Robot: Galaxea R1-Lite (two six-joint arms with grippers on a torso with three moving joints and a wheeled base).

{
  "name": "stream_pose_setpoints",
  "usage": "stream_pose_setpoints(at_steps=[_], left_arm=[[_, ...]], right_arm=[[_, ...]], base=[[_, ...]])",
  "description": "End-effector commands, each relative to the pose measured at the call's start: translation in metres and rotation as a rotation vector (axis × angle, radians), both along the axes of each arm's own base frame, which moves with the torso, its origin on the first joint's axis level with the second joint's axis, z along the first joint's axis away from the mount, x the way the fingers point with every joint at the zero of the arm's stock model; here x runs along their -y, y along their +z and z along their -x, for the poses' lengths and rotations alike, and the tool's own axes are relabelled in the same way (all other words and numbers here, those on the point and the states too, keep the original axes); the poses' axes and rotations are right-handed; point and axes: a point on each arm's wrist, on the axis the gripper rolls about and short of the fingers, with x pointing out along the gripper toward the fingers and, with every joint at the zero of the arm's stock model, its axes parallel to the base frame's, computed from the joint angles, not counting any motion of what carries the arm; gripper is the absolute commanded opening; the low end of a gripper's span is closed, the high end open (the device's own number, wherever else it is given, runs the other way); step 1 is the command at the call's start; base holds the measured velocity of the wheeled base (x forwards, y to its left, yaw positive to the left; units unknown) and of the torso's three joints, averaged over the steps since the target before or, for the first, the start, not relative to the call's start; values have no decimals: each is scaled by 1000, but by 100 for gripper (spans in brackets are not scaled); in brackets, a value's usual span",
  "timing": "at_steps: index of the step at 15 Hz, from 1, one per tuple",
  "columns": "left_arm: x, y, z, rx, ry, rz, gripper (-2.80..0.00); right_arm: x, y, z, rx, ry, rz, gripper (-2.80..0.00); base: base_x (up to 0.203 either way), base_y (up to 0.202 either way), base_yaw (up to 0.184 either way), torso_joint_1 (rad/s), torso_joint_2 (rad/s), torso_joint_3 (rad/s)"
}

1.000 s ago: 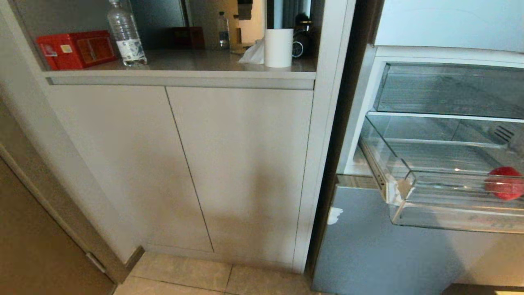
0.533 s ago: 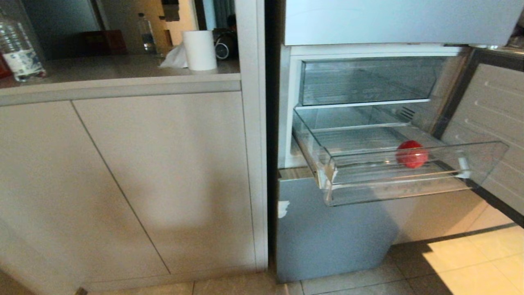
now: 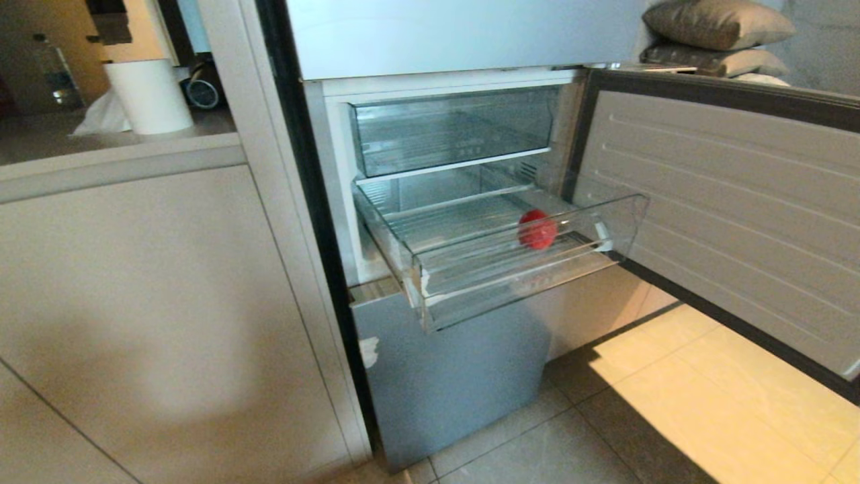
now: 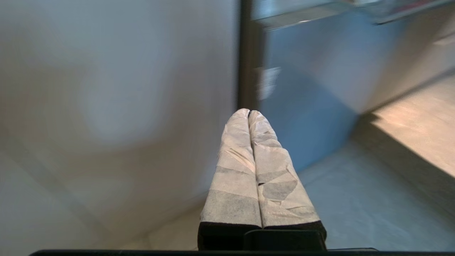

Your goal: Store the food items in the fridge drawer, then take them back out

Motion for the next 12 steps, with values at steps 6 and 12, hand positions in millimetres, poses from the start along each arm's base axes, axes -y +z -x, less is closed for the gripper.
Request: stream_pose_setpoints(at_steps=[6, 12], left_arm=[[0, 0, 0, 0, 1, 0, -280], [0, 0, 0, 0, 1, 0, -280]], right_arm=[[0, 0, 0, -1, 17, 6, -280], [3, 58, -27, -137, -186, -133, -280]], base=[[0, 7, -167, 2, 2, 2], [0, 0, -15, 0, 1, 0]])
